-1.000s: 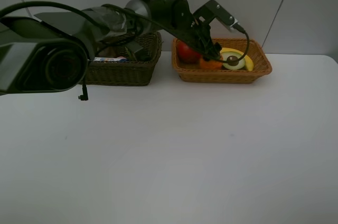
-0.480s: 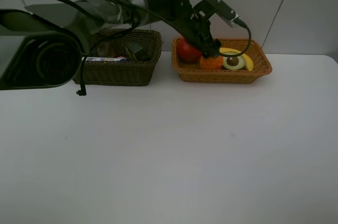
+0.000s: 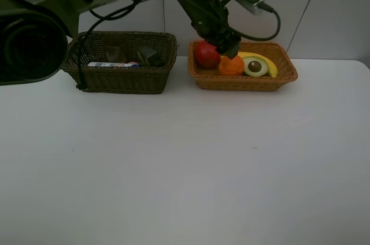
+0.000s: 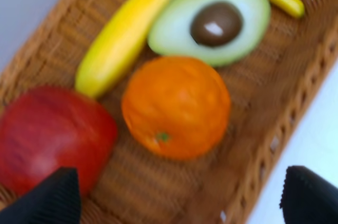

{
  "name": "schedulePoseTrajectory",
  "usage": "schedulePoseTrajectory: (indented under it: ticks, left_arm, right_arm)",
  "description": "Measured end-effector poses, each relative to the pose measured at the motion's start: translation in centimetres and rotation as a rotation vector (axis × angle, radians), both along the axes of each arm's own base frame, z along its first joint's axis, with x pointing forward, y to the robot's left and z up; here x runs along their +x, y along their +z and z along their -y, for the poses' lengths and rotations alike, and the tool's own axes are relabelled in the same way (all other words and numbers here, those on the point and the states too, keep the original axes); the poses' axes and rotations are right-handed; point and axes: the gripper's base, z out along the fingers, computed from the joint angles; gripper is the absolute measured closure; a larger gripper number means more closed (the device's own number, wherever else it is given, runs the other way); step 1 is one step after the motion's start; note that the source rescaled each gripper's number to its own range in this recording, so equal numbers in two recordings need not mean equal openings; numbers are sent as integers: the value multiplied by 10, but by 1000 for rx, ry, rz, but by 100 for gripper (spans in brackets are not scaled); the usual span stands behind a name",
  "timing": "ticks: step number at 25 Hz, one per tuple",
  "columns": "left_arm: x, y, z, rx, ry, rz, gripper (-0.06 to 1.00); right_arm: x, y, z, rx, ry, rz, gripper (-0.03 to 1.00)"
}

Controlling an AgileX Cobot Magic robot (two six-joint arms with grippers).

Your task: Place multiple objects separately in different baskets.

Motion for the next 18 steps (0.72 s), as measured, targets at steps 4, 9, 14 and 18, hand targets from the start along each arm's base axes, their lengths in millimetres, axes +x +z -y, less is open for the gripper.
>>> schedulePoseTrajectory:
  ticks: [4, 9, 14, 18]
  left_arm:
    - [-10, 18, -8, 45, -3, -60, -6]
    - [-22, 40, -21, 123, 16, -121, -6]
    - [-33, 71, -34, 162, 56, -121, -6]
    - [-46, 94, -50, 192, 84, -86, -6]
  right_arm:
    - [0, 0, 0, 0, 0, 0, -2]
    - [0, 0, 0, 0, 0, 0, -2]
    - [0, 0, 0, 0, 0, 0, -2]
    - [0, 0, 0, 0, 0, 0, -2]
